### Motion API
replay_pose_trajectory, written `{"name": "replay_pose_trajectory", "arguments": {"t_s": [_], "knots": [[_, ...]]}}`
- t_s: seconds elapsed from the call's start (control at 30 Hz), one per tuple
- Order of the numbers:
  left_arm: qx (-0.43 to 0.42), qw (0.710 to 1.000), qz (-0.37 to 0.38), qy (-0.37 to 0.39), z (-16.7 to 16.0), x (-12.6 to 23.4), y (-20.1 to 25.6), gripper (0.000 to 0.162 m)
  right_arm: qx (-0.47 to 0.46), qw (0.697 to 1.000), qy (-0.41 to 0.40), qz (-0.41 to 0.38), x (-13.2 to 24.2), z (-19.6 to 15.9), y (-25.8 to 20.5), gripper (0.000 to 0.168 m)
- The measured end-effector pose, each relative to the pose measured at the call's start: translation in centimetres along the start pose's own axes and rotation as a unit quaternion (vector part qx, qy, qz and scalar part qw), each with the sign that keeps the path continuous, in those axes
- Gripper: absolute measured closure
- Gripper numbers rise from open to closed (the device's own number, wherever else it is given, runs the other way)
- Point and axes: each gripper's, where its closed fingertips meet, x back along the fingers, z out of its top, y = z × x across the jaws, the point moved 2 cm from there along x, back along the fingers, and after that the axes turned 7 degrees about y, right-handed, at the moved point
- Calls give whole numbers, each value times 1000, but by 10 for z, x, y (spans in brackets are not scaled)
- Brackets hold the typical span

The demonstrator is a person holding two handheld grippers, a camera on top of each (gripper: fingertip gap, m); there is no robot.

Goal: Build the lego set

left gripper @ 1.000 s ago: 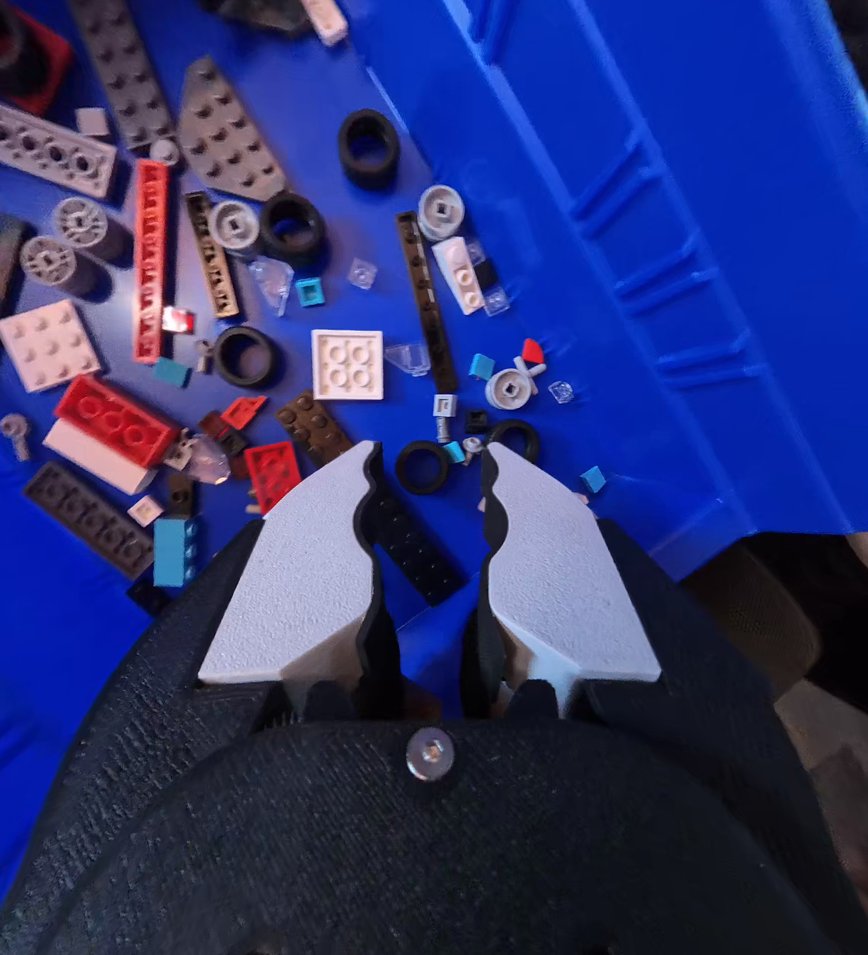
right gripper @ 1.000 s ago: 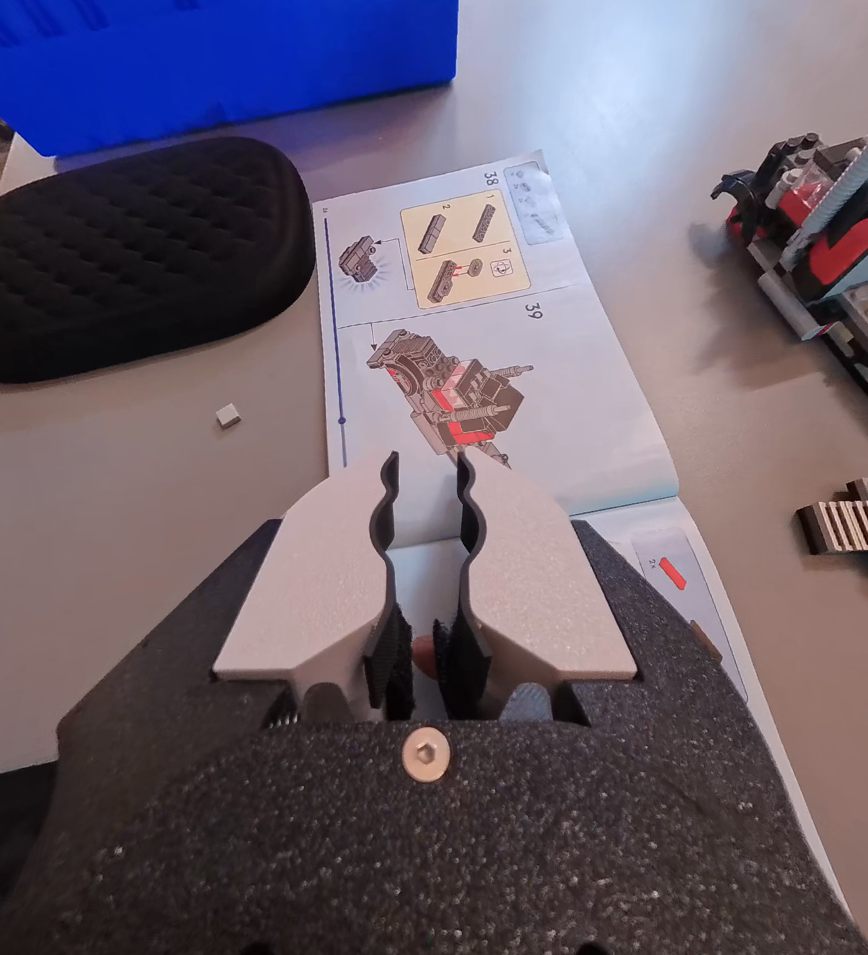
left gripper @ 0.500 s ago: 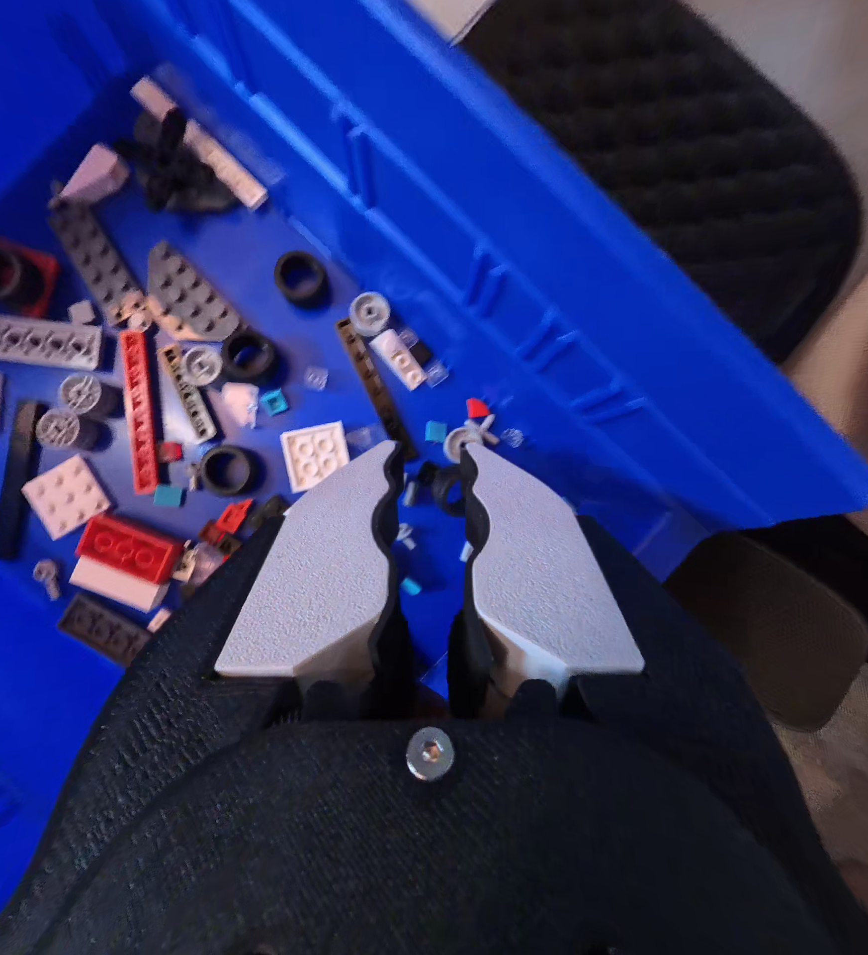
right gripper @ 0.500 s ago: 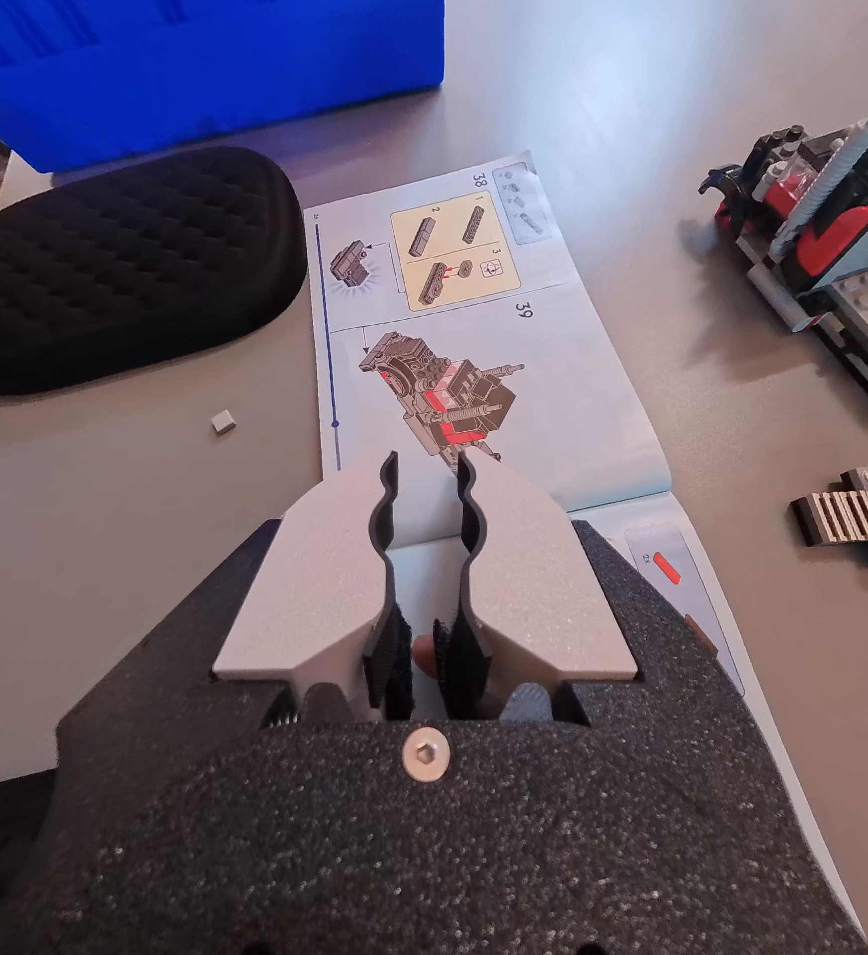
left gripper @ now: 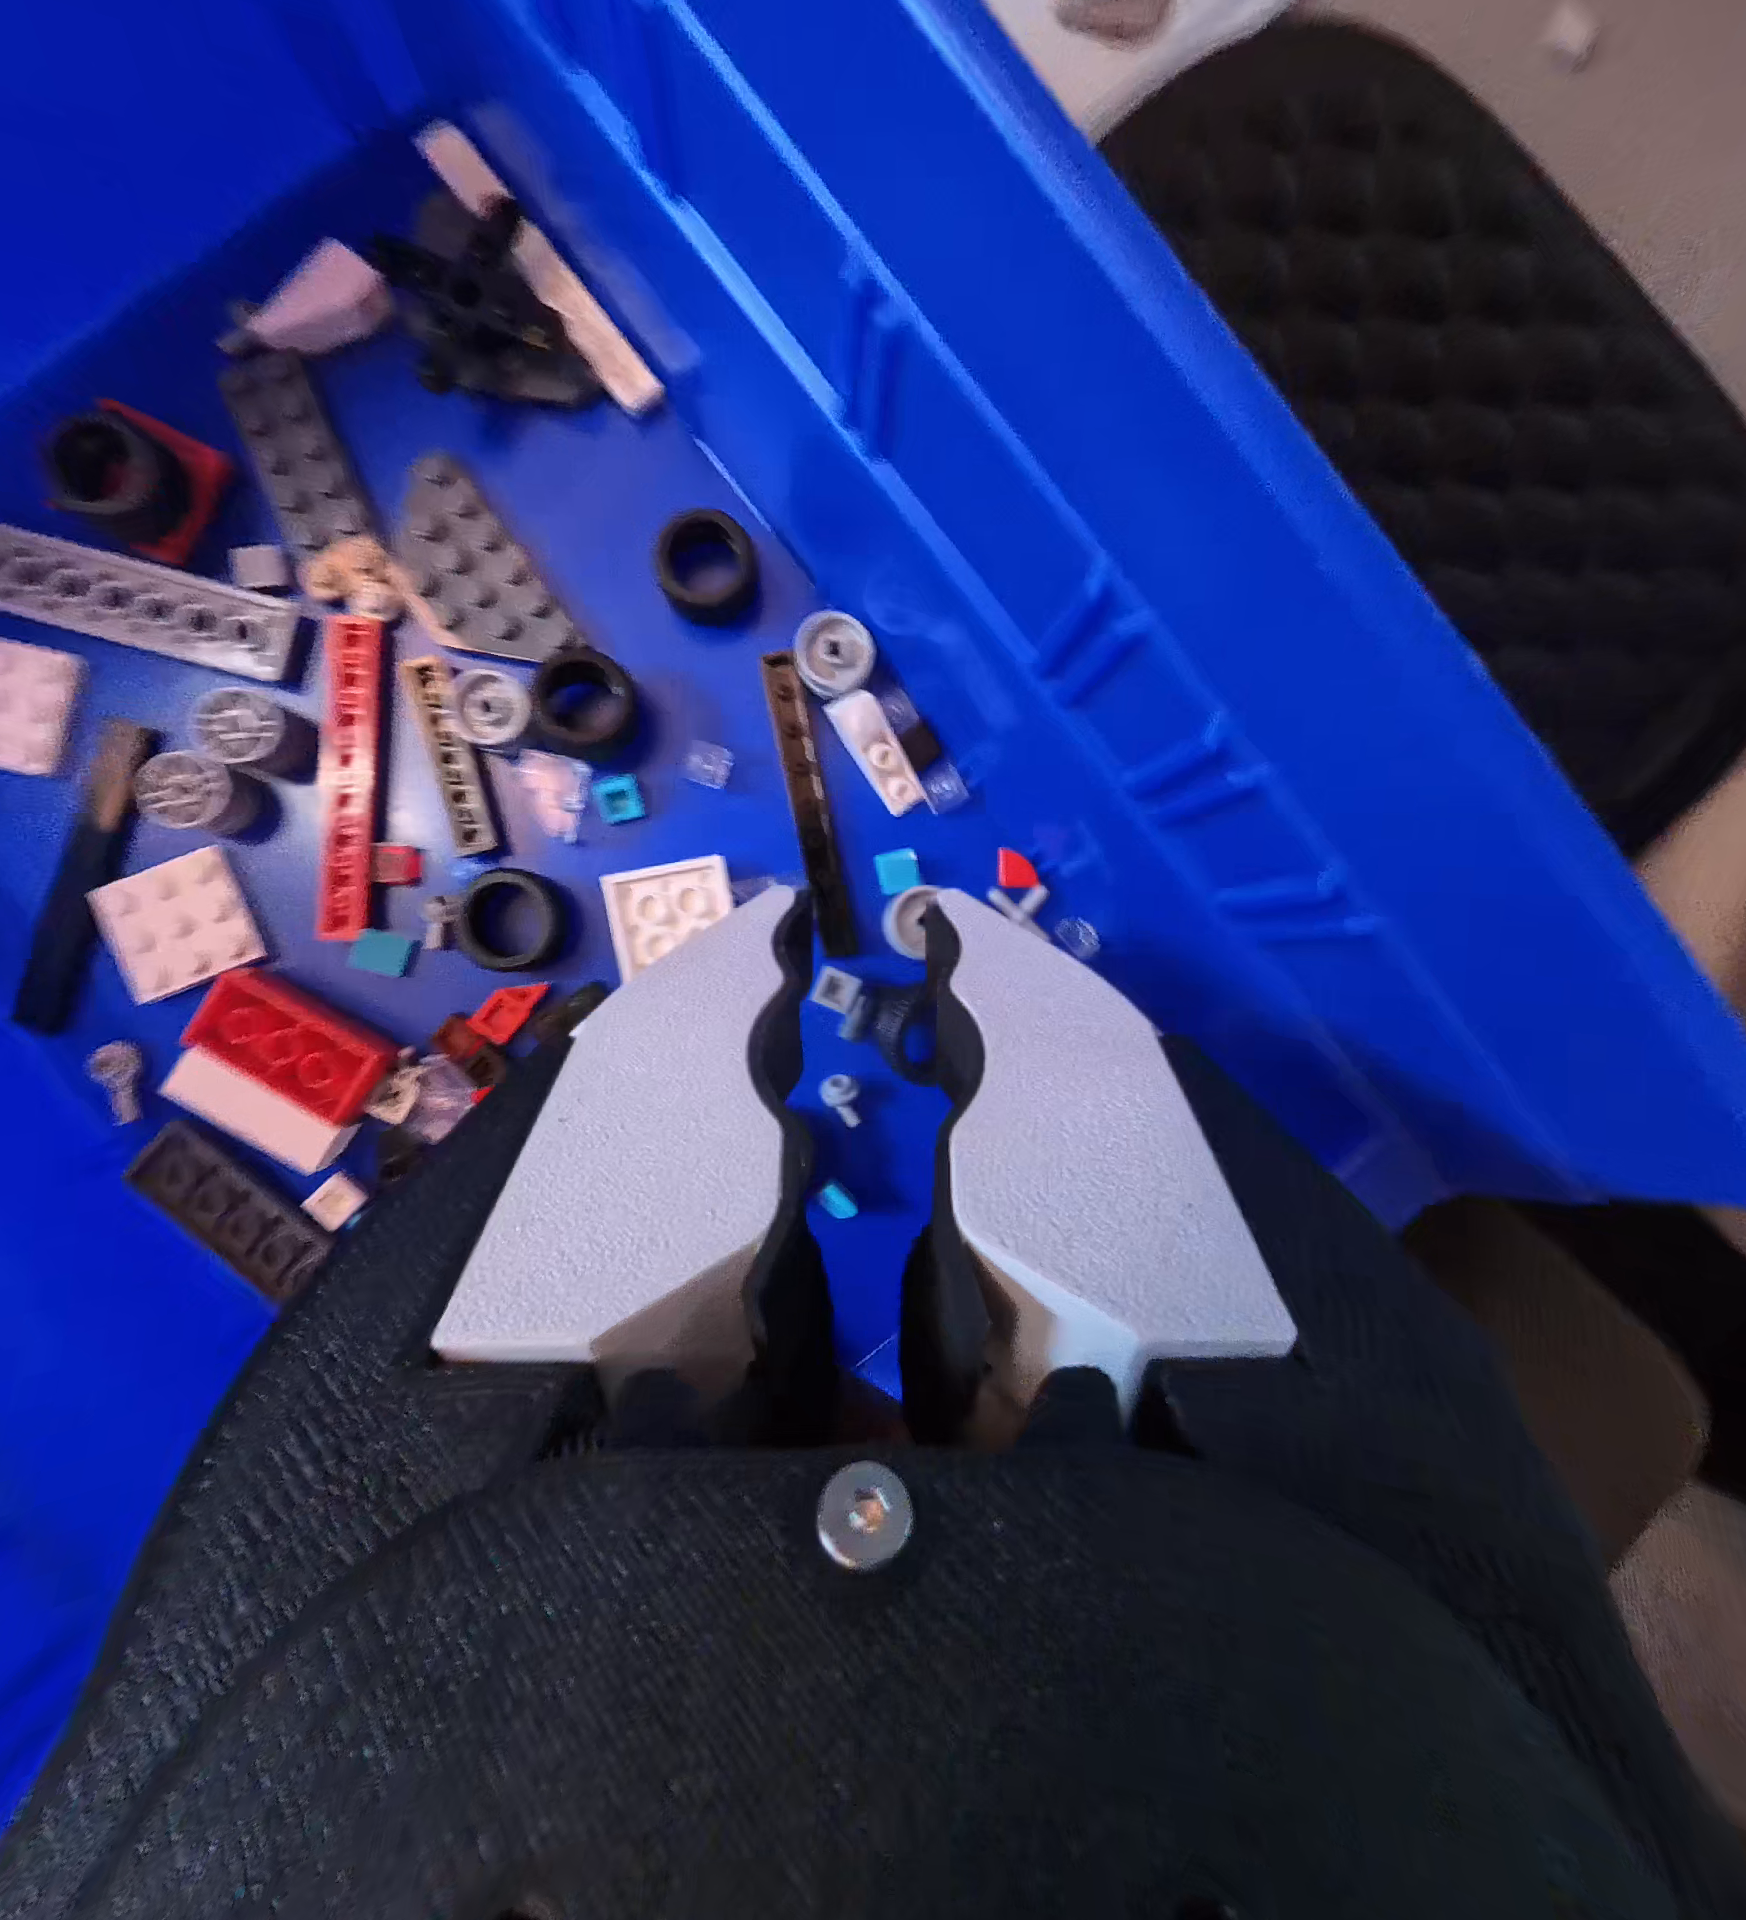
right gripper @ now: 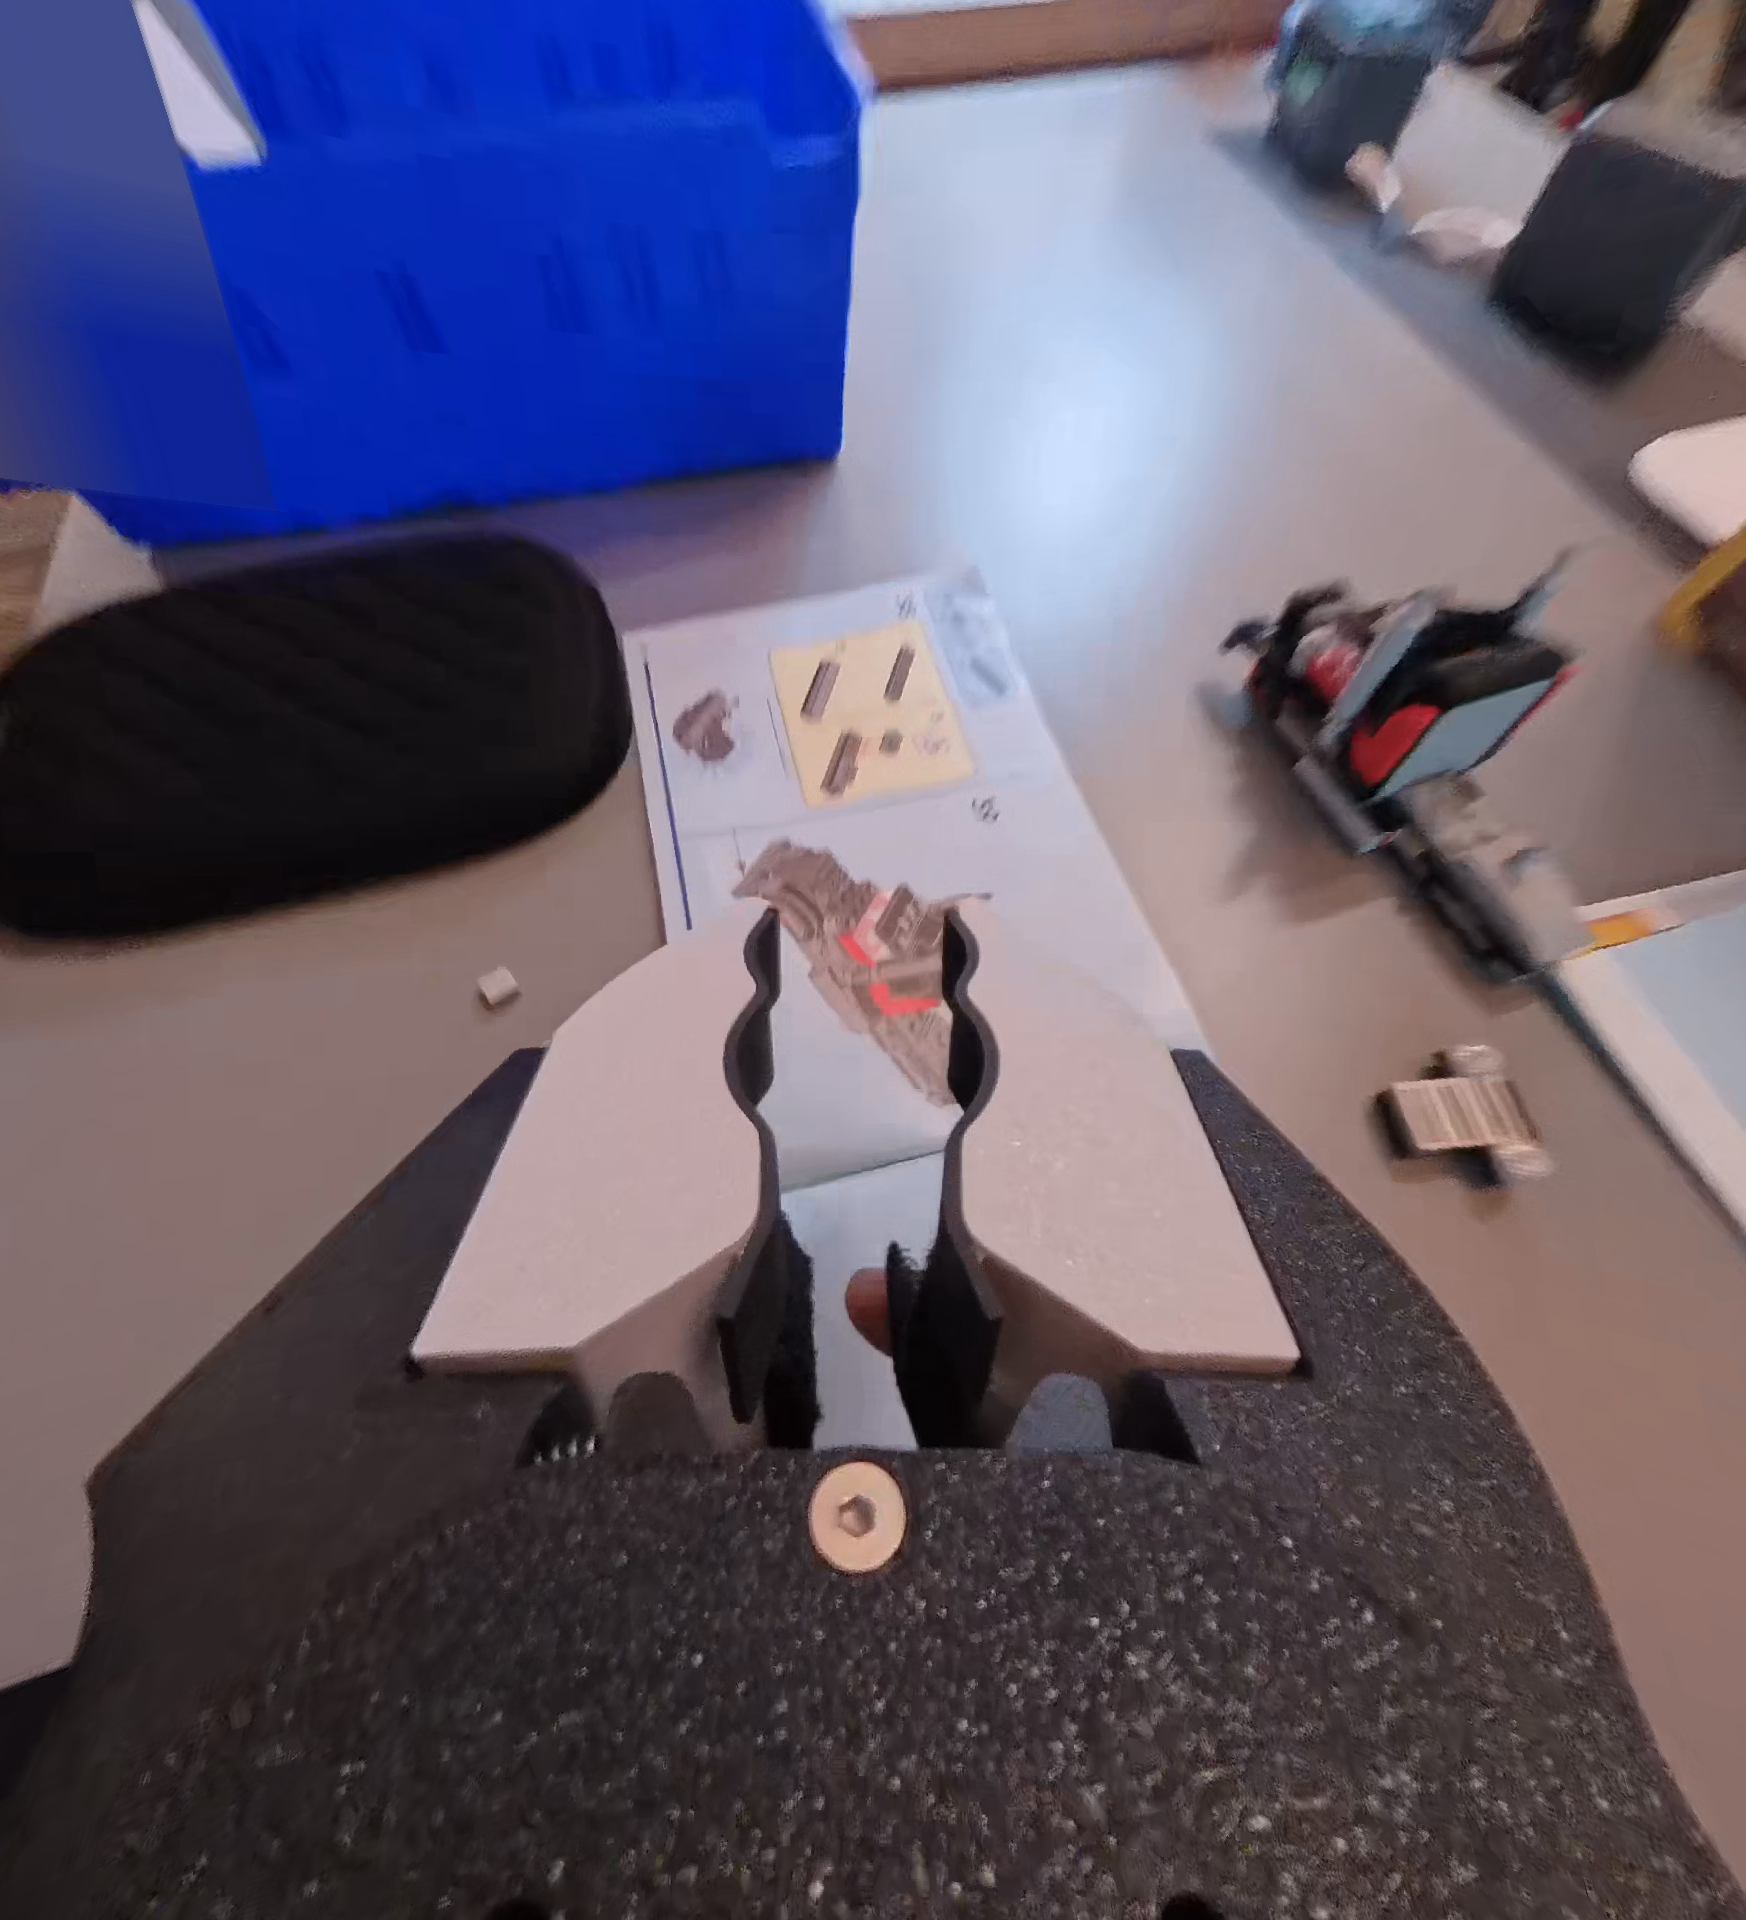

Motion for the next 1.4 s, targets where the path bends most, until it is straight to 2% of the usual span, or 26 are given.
{"name": "replay_pose_trajectory", "arguments": {"t_s": [0.13, 0.2, 0.27, 0.33, 0.4, 0.43, 0.5, 0.6, 0.67, 0.73, 0.8, 0.83, 0.9, 0.97, 1.03, 1.17, 1.4], "knots": [[62, 985, 128, 97, 30, 27, -27, 127, -6, 995, 52, -89, 61, 60, -7, 130], [109, 960, 177, 189, 55, 47, -35, 117, -7, 985, 85, -148, 113, 88, -9, 129], [139, 929, 177, 294, 84, 64, -30, 107, 2, 971, 93, -222, 176, 103, -8, 129], [159, 898, 159, 378, 108, 77, -20, 103, 12, 951, 70, -299, 245, 99, -3, 132], [170, 872, 137, 439, 127, 86, -9, 102, 10, 927, 27, -375, 310, 75, 8, 145], [175, 861, 130, 460, 134, 89, -6, 101, -3, 918, 8, -397, 337, 58, 13, 150], [186, 840, 129, 493, 145, 94, -1, 102, -53, 921, -36, -385, 367, 14, 17, 157], [203, 806, 131, 541, 162, 99, 5, 102, -118, 939, -122, -299, 363, -58, 12, 157], [210, 783, 127, 572, 176, 103, 11, 103, -102, 955, -176, -214, 341, -95, -1, 155], [210, 771, 124, 588, 189, 101, 17, 104, -63, 964, -211, -152, 321, -118, -12, 154], [204, 787, 125, 569, 200, 90, 22, 104, -29, 976, -188, -102, 301, -119, -23, 155], [197, 803, 128, 548, 205, 83, 25, 104, -19, 979, -176, -96, 296, -118, -24, 163], [176, 828, 144, 513, 212, 71, 29, 104, -15, 989, -140, -52, 284, -110, -35, 163], [154, 837, 160, 500, 220, 64, 33, 104, -15, 994, -103, -15, 278, -102, -43, 158], [139, 845, 177, 484, 225, 57, 33, 104, -14, 993, -108, -42, 283, -102, -29, 156], [122, 865, 177, 453, 234, 43, 33, 104, -32, 962, -150, -227, 305, -101, 43, 144], [83, 880, 179, 432, 243, 28, 33, 104, -97, 931, -183, -300, 287, -95, 104, 140]]}}
